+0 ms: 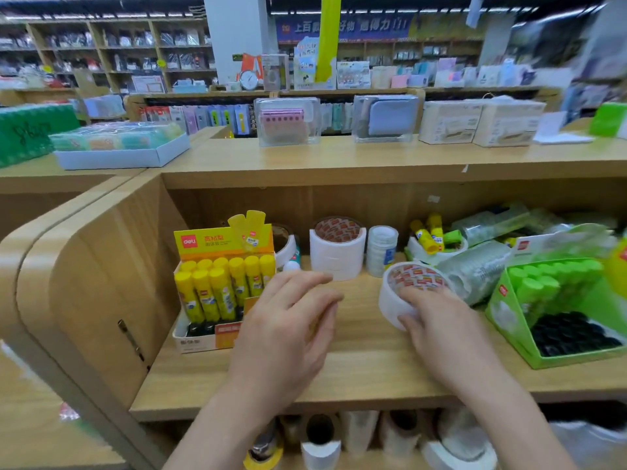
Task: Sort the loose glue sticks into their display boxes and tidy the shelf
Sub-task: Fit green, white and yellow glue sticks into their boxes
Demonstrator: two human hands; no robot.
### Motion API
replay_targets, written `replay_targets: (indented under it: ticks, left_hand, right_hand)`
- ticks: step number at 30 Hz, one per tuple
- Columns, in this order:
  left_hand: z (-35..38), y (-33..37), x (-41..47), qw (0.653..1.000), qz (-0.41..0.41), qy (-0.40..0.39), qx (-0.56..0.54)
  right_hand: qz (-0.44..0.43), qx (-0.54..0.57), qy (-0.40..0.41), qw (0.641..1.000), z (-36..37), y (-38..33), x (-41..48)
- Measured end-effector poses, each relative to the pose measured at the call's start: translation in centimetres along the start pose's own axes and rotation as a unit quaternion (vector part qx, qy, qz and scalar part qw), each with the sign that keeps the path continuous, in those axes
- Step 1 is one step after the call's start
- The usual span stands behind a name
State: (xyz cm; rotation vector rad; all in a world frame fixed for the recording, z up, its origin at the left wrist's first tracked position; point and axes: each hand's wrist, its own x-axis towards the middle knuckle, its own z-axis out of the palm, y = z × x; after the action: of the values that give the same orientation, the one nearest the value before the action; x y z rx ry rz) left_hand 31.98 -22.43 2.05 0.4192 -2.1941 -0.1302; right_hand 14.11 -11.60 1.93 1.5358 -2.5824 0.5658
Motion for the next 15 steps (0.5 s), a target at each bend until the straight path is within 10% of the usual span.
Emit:
replay_targets:
  ticks: [15]
  left_hand:
    - [10.0,4.3,13.6,0.977,0.041,-0.208,0.022]
  right_hand:
    - [-0.078,0.131,0.086,0.985,0.2,3.2,-1.6]
